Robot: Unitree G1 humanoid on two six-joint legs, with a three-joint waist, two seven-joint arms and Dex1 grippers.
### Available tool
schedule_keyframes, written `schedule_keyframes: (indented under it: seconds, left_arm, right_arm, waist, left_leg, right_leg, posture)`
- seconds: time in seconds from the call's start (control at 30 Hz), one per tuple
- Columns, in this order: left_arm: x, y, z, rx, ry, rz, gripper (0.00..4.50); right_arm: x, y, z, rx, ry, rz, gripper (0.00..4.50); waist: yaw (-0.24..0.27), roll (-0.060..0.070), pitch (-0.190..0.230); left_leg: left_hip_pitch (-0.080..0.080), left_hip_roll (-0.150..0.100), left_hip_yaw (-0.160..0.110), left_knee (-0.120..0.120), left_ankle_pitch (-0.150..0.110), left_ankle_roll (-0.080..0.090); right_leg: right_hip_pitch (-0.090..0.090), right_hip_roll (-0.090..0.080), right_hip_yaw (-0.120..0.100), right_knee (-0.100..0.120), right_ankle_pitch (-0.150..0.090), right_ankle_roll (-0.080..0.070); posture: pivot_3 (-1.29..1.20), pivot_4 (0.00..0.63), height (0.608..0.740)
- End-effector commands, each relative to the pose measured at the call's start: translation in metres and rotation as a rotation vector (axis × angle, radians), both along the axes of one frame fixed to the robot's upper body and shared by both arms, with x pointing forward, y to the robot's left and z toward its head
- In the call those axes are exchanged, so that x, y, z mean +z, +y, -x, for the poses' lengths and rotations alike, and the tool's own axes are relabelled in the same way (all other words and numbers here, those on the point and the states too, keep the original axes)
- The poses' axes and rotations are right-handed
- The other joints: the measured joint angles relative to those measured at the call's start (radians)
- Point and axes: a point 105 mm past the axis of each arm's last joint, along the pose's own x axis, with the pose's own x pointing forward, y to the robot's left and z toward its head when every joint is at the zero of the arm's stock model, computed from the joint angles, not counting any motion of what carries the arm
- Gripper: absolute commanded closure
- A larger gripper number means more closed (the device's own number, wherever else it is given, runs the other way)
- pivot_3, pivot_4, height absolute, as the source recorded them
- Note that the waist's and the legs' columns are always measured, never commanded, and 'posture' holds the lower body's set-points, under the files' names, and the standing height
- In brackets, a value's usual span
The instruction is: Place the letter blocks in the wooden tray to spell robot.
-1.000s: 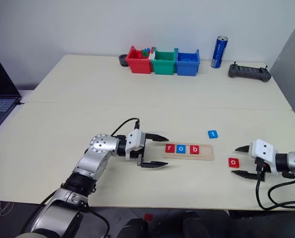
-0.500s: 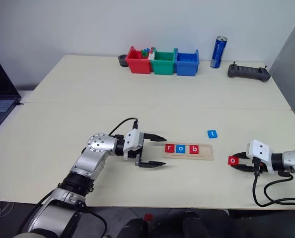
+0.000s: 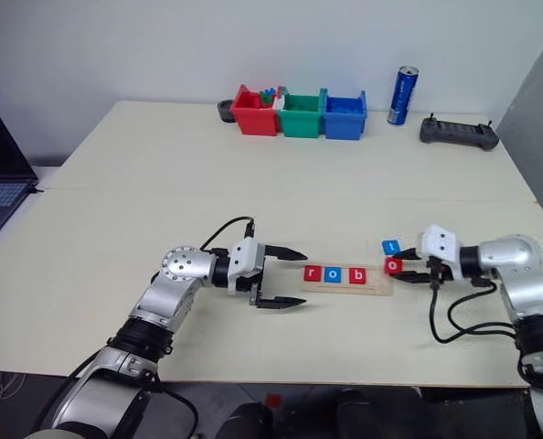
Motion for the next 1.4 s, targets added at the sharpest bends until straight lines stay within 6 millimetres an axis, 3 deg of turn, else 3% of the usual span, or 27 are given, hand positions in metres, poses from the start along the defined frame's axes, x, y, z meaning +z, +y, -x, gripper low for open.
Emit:
schedule_keyframes:
  seconds: [0.03,0.63,0.93,1.17,1.27,1.4]
  left_arm:
    - [0.01,0.001,0.001,0.0,-0.045,0.016,0.0]
    - [0.01,0.009,0.004,0.035,-0.049,0.004,0.0]
    - [0.01,0.008,0.002,0.031,-0.049,0.002,0.0]
    - [0.01,0.005,0.002,0.022,-0.048,0.006,0.0]
    - [0.011,0.003,0.001,0.018,-0.048,0.008,0.0]
    - [0.012,0.002,0.0,0.012,-0.05,0.009,0.0]
  right_arm:
    - [0.0,0.002,-0.001,0.05,-0.005,0.04,3.04]
    - [0.001,0.018,-0.005,0.135,0.027,0.042,3.04]
    - [0.007,0.019,-0.007,0.093,0.032,-0.01,0.03]
    - [0.027,0.009,-0.013,-0.011,0.0,-0.076,0.03]
    - [0.029,0.006,-0.018,-0.059,-0.022,-0.097,0.63]
    - [0.017,0.008,-0.02,-0.054,-0.059,-0.054,2.03]
  waist:
    - [0.002,0.0,0.0]
    - [0.0,0.0,0.0]
    - [0.0,0.0,0.0]
    - [0.0,0.0,0.0]
    - [0.0,0.0,0.0]
    - [-0.001,0.0,0.0]
  left_leg:
    - [0.0,0.0,0.0,0.0,0.0,0.0]
    - [0.0,0.0,0.0,0.0,0.0,0.0]
    - [0.0,0.0,0.0,0.0,0.0,0.0]
    - [0.0,0.0,0.0,0.0,0.0,0.0]
    - [0.0,0.0,0.0,0.0,0.0,0.0]
    - [0.0,0.0,0.0,0.0,0.0,0.0]
  right_leg:
    - [0.0,0.0,0.0,0.0,0.0,0.0]
    - [-0.001,0.0,0.0,0.001,0.0,0.0]
    - [-0.001,0.0,0.0,0.001,0.0,0.0]
    - [-0.001,0.0,0.0,0.001,0.0,0.0]
    - [-0.001,0.0,0.0,0.001,0.0,0.0]
    - [-0.001,0.0,0.0,0.001,0.0,0.0]
  posture:
    - [0.0,0.15,0.74]
    - [0.0,0.15,0.74]
    - [0.0,0.15,0.74]
    - [0.0,0.15,0.74]
    - [0.0,0.15,0.74]
    - [0.0,0.15,0.74]
